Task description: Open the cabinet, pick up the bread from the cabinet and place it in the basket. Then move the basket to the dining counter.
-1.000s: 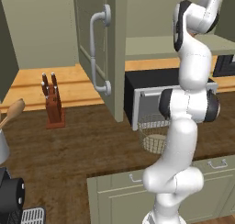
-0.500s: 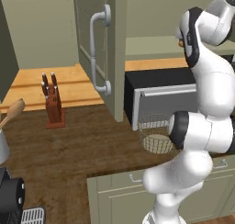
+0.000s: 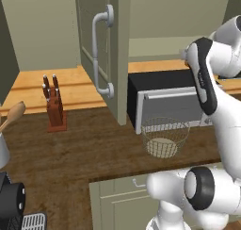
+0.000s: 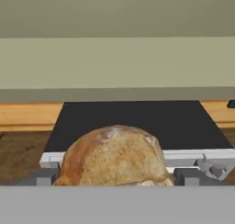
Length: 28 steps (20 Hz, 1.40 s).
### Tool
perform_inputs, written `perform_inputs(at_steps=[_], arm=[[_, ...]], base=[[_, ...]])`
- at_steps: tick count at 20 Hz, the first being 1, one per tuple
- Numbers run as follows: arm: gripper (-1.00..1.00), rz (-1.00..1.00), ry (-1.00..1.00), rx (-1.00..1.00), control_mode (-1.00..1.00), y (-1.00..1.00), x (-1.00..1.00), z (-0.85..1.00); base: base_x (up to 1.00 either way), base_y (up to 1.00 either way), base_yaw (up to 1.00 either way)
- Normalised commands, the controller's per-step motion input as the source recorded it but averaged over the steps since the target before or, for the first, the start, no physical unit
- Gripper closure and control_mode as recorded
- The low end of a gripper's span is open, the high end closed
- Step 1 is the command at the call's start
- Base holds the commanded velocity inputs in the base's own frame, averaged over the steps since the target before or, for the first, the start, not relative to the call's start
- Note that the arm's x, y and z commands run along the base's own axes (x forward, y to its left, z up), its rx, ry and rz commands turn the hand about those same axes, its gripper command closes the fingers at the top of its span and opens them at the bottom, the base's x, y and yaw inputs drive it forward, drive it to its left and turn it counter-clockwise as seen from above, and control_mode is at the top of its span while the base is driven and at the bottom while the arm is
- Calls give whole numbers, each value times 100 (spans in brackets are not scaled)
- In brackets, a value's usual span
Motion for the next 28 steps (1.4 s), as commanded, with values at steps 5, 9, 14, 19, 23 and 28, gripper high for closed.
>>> perform_inputs(at_steps=[5, 9, 14, 19, 23, 28], arm=[[100, 0, 20, 0, -100, 15, -93, -66], [100, 0, 25, 0, -100, 0, -37, -100], [100, 1, 28, 0, -100, 2, 12, -100], [100, 4, 27, -1, -100, 2, 54, -100], [100, 12, 19, -6, -100, 25, 38, -100], [100, 8, 17, -9, -100, 30, 33, -100]], base=[[0, 0, 0], [0, 0, 0], [0, 0, 0], [0, 0, 0], [0, 0, 0], [0, 0, 0]])
